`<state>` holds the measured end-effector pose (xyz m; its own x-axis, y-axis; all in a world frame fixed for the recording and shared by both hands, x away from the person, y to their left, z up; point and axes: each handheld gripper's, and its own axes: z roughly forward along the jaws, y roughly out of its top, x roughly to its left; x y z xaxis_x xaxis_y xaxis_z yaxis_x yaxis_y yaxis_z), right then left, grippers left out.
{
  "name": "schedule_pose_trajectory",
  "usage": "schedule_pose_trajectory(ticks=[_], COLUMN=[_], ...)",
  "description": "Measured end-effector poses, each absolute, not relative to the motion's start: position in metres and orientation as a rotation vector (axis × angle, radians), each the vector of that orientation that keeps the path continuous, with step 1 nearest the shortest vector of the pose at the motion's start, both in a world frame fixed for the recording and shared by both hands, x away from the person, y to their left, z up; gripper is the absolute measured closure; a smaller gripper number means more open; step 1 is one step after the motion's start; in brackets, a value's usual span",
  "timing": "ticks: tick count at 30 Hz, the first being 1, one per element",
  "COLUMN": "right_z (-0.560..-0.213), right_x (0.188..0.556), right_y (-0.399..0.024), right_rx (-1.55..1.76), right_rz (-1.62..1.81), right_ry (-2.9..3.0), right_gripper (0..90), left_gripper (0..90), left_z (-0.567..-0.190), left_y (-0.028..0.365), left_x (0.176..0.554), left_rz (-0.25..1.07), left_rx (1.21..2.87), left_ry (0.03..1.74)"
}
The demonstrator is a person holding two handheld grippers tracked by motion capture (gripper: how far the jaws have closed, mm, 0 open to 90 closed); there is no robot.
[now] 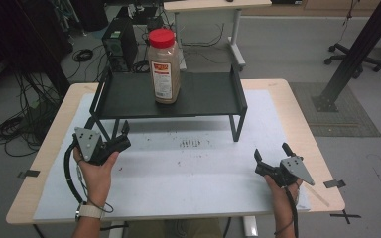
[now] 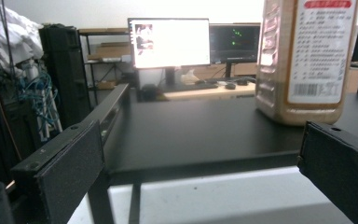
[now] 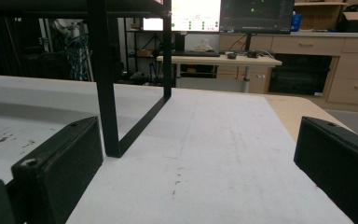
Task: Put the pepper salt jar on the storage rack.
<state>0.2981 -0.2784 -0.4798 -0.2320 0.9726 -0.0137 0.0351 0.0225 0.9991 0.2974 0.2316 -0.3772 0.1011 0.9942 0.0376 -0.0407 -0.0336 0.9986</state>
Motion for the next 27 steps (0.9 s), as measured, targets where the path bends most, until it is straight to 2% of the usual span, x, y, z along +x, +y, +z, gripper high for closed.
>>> schedule_pose_trajectory(ticks=[12,27], right_z=[-0.480,-0.480], right_x=[0.298,0.298], right_y=[-0.278,-0.278], right_rx=[1.098,1.096], right_rz=[1.346,1.343], right_ry=[1.418,1.421], right_gripper=[1.3,1.3], left_gripper=[0.8,0.2], left_z=[-0.412,-0.443], left_y=[0.261,0.267], left_x=[0.285,0.285], left_rz=[1.198,1.180], left_rx=[1.239,1.292], left_ry=[1.162,1.215])
